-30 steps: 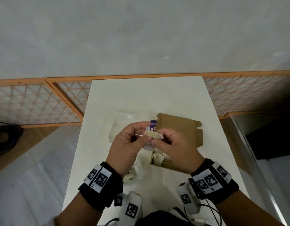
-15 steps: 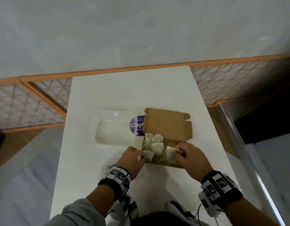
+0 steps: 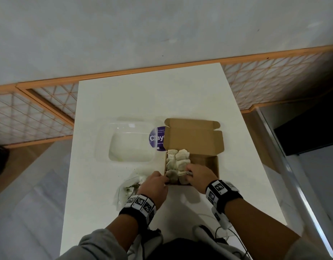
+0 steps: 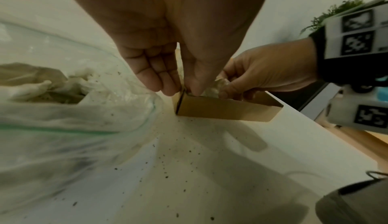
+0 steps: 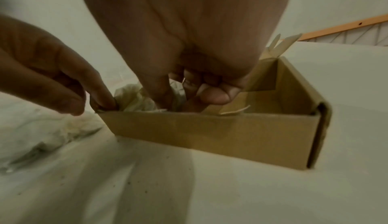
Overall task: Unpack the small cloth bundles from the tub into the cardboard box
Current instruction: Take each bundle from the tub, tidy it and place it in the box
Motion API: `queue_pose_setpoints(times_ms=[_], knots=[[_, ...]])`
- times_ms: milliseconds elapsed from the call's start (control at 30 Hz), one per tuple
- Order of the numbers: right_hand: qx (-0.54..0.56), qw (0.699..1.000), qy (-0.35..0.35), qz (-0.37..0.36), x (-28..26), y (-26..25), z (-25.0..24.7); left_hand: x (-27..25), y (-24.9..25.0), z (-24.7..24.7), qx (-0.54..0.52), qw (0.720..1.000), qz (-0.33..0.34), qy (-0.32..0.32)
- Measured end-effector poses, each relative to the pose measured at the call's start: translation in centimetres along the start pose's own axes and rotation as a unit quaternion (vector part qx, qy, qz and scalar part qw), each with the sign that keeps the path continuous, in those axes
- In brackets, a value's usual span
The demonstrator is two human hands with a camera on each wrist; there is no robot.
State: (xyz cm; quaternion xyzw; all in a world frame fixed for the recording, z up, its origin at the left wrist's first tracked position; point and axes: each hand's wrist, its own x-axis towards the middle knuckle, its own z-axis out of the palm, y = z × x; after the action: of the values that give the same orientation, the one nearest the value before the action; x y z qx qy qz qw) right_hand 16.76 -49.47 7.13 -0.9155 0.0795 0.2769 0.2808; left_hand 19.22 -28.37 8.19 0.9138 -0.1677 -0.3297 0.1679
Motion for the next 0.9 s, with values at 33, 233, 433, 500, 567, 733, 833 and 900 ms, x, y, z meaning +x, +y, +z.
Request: queue_pose_setpoints(times_ms=[33, 233, 433, 500, 567, 733, 833, 900], knots=[[-0.004, 1.000, 0.002, 0.004, 0.2, 0.0, 0.0, 0.0, 0.0, 0.1, 0.007, 1.000, 0.005, -0.005], [0.016, 0.999, 0.046, 0.015, 1.3, -0.1, 0.7, 0.4, 0.0, 0.0, 0.036, 0.999, 0.023, -0.017], [0.061, 0.994, 0.087, 0.041, 1.4, -0.5, 0.8, 0.2, 0.3, -0.2, 0.017, 0.999, 0.015, -0.031], [0.081, 0.990, 0.103, 0.057, 1.3, -0.3, 0.6, -0.3, 0.6, -0.5, -0.002, 1.000, 0.019, -0.024], [0.113, 0.984, 0.117, 0.070, 0.9, -0.1, 0.1, -1.1, 0.6, -1.1, -0.029, 0.999, 0.030, 0.005], [0.166, 0.968, 0.178, 0.061, -0.9, 0.1, -1.5, -4.5, -2.1, -3.4, -0.028, 0.994, -0.019, 0.100], [0.159, 0.969, 0.186, 0.028, -2.6, -0.1, -2.0, -5.5, -4.6, -3.8, 0.035, 0.992, -0.079, 0.087], [0.148, 0.975, 0.165, -0.004, -3.7, -1.0, -2.1, -5.5, -5.5, -3.3, 0.080, 0.990, -0.101, 0.057]])
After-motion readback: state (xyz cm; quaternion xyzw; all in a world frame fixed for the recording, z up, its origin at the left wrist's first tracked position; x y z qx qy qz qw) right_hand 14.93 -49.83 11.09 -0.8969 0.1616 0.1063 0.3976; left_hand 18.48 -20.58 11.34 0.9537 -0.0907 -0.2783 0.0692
